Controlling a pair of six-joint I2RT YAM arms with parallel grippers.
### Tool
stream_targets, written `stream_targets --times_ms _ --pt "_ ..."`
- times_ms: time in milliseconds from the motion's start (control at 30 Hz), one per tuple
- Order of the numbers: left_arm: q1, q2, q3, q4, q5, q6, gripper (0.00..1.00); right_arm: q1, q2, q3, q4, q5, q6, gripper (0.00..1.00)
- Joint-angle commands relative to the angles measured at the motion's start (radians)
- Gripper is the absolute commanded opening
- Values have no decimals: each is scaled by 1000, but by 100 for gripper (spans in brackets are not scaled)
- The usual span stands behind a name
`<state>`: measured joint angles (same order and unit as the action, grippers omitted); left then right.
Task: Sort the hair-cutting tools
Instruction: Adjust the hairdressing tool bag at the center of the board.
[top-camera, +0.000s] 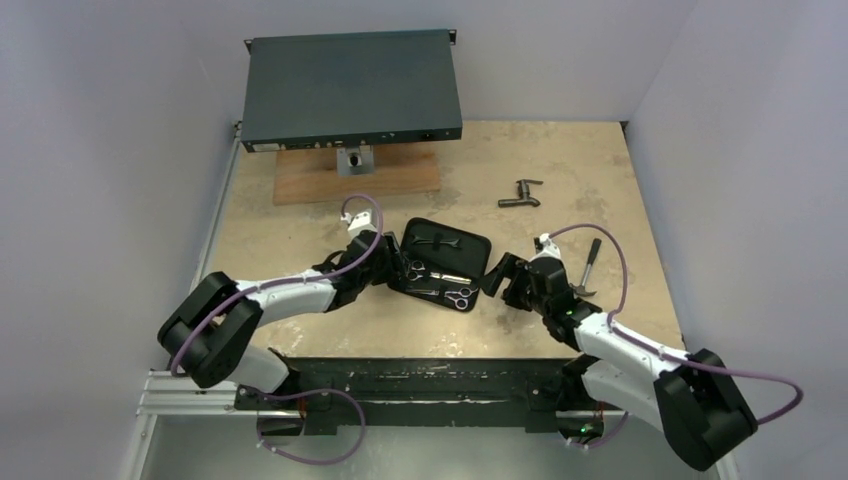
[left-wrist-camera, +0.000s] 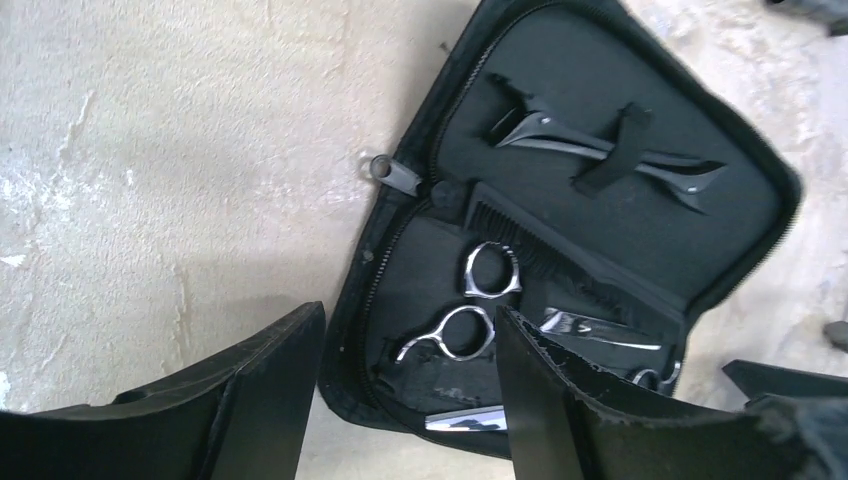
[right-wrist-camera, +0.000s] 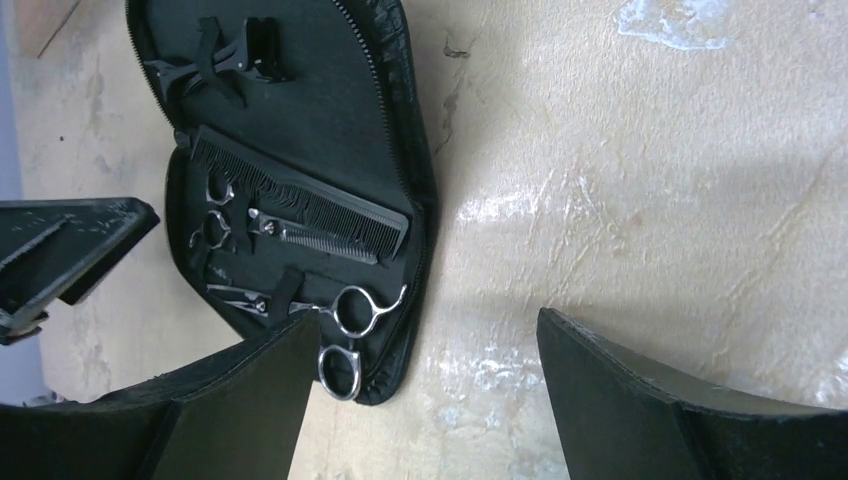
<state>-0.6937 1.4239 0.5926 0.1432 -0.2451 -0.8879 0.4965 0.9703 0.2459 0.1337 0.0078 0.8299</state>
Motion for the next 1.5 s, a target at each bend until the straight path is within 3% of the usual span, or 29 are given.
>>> stream_targets --times_ms 0,200,367,733,900,1133,1467 --pt "9 45 -5 61 -41 25 62 -3 84 27 165 -4 13 80" --pt "15 148 15 85 -2 39 59 -2 211 62 219 -5 6 79" --pt "-10 182 -49 246 128 24 49 -3 239 95 220 -49 -19 79" --pt "-263 106 -265 429 83 -124 37 -4 293 183 171 -57 -84 78" --pt "-357 50 -312 422 29 -157 36 -3 404 265 181 -105 -147 78" --pt "-449 -33 -324 316 -39 -180 38 -4 535 369 195 -145 -172 77" --pt "-477 -435 -306 -281 -281 -238 70 -11 370 503 -58 43 -186 88"
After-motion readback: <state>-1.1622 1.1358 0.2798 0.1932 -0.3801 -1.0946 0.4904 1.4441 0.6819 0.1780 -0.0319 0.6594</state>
